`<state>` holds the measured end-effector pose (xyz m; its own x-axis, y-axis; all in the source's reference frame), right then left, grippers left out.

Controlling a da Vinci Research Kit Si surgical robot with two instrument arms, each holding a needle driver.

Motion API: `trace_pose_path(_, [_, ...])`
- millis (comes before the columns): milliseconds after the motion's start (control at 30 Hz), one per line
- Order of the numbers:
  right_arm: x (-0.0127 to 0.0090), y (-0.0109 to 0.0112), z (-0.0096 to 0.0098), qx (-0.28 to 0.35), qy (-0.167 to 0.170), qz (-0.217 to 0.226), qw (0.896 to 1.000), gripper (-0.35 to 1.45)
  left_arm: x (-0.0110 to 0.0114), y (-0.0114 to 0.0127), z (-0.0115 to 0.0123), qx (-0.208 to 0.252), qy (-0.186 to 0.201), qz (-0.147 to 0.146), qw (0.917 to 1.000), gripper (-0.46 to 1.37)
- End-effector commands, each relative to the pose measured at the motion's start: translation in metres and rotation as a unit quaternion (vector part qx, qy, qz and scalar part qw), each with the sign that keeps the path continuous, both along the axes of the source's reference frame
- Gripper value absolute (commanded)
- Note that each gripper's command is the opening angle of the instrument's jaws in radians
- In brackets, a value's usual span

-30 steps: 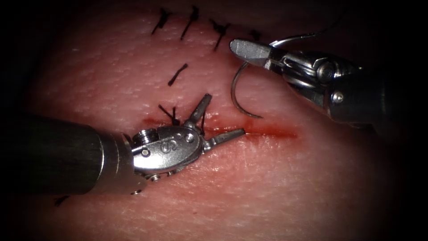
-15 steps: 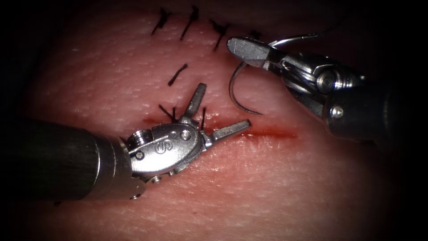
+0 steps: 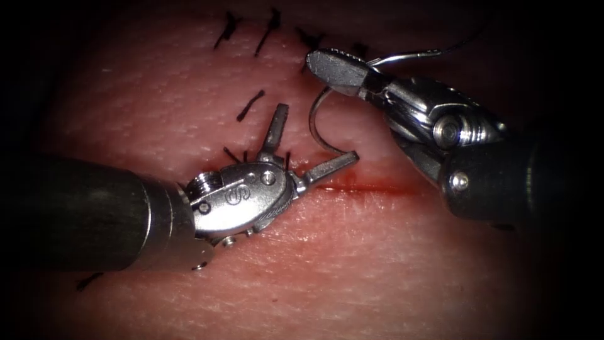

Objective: Wound Closure
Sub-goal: Hand the needle from the right to the left to readjust grip

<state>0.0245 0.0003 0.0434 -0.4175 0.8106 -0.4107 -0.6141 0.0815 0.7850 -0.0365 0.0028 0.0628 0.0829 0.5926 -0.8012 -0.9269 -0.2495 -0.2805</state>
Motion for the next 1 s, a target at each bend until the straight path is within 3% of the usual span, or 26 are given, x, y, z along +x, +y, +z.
trace_pose_path(33, [0.0001,-0.0001,0.0,-0.002,-0.003,0.0,1.0,-0.35,-0.0001,0.0,0.0,0.0,-0.003,-0.006,1.0,0.73])
trace_pose_path(300, [0.0001,-0.0002,-0.0001,-0.012,-0.012,0.0,1.0,-0.35,-0.0008,-0.0001,-0.0001,-0.036,-0.031,-0.045,0.9978,0.55])
trace_pose_path(433, [0.0002,-0.0003,-0.0001,-0.012,-0.014,0.001,1.0,-0.35,-0.0007,-0.0002,-0.0004,-0.043,-0.036,-0.053,0.997,0.11])
trace_pose_path(500, [0.0002,-0.0003,-0.0001,-0.013,-0.013,0.002,1.0,-0.35,-0.0008,-0.0003,-0.0008,-0.048,-0.041,-0.06,0.9962,-0.35])
trace_pose_path(600, [0.0002,-0.0003,-0.0001,-0.014,-0.013,0.003,1.0,-0.35,-0.0008,-0.0004,-0.0011,-0.047,-0.065,-0.055,0.9952,-0.35])
trace_pose_path(833, [0.0002,-0.0003,-0.0001,-0.025,-0.013,-0.007,1.0,-0.33,0.0009,0.0001,-0.0016,-0.038,-0.082,-0.055,0.9944,-0.35])
trace_pose_path(933, [0.0002,-0.0003,0.0,-0.029,0.005,-0.025,0.999,0.4,0.002,0.0004,-0.0019,-0.028,-0.091,-0.055,0.9939,-0.35])
trace_pose_path(1000, [0.0002,-0.0004,0.0,-0.031,0.013,-0.032,0.999,0.75,0.0027,0.0008,-0.0021,-0.014,-0.092,-0.049,0.9944,-0.35])
